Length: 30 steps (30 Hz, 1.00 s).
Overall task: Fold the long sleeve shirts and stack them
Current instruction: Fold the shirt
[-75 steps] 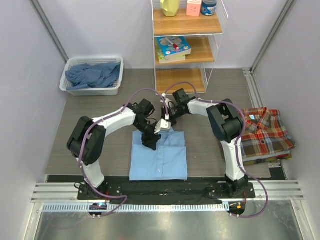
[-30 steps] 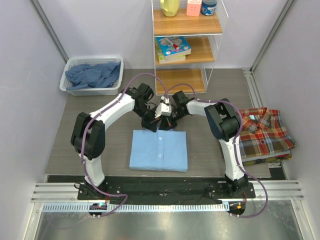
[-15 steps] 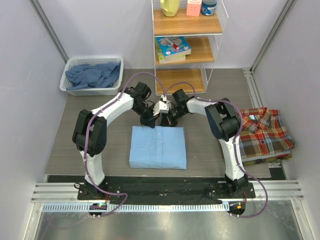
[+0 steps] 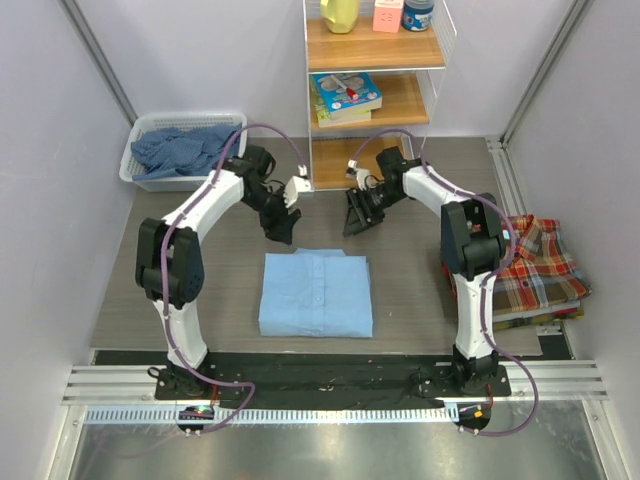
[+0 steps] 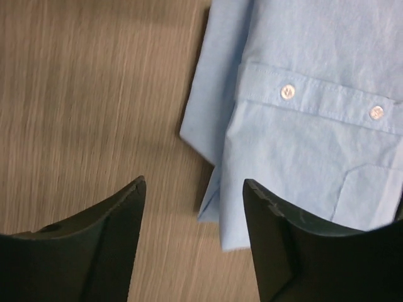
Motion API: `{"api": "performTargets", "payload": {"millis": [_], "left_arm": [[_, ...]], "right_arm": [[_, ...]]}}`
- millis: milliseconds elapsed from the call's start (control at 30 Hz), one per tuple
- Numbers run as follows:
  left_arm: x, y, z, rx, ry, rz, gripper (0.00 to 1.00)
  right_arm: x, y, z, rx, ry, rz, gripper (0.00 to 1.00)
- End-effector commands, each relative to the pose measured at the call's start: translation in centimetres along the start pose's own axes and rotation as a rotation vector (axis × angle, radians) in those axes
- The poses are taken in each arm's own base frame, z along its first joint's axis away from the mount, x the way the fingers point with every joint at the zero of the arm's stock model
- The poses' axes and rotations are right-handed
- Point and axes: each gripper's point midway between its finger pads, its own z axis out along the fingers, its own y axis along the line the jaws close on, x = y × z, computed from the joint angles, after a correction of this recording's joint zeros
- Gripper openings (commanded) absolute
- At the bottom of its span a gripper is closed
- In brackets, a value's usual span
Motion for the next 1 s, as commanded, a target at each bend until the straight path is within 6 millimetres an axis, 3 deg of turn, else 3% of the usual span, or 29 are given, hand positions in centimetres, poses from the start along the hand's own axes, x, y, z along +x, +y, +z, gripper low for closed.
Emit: {"api": "performTargets", "payload": {"millis": [0, 167, 533, 667, 700, 767, 833, 867, 900, 967], "left_arm": [[0.8, -2.4, -1.8, 0.123, -0.005, -0.150, 0.68], [2.3, -3.1, -1.2, 0.130, 0.018, -0.212, 0.73], [5.4, -2.7, 0.9, 0.158, 0.113, -0.316, 0.71], [5.5, -2.9, 0.9, 0.175, 0.107, -0.329, 0.66], [5.4, -2.9, 0.8, 0.177, 0.103, -0.331, 0.63], [5.2, -3.1, 0.7, 0.191, 0.094, -0.333, 0.52], [4.9, -3.1, 0.3, 0.194, 0.087, -0.336, 0.36], [4.7, -3.5, 0.1, 0.212, 0.078, -0.337, 0.30], [4.4, -3.4, -0.2, 0.211, 0.073, -0.335, 0.18], [4.0, -3.6, -0.5, 0.218, 0.062, -0.338, 0.07]], "right_arm": [[1.9, 2.4, -3.6, 0.036, 0.087, -0.187, 0.56], [3.7, 1.7, -3.5, 0.071, 0.153, -0.247, 0.57], [6.7, 0.2, -1.9, 0.106, 0.265, -0.290, 0.61], [7.0, 1.0, -2.3, 0.084, 0.274, -0.300, 0.53], [6.9, 1.1, -2.5, 0.083, 0.271, -0.309, 0.47], [6.7, 1.4, -2.8, 0.084, 0.267, -0.317, 0.21], [6.2, 1.8, -3.3, 0.094, 0.253, -0.325, 0.09], [5.9, 1.9, -3.6, 0.103, 0.245, -0.327, 0.06], [5.7, 2.2, -3.8, 0.108, 0.238, -0.324, 0.03], [4.9, 2.8, -4.8, 0.126, 0.211, -0.339, 0.01]]}}
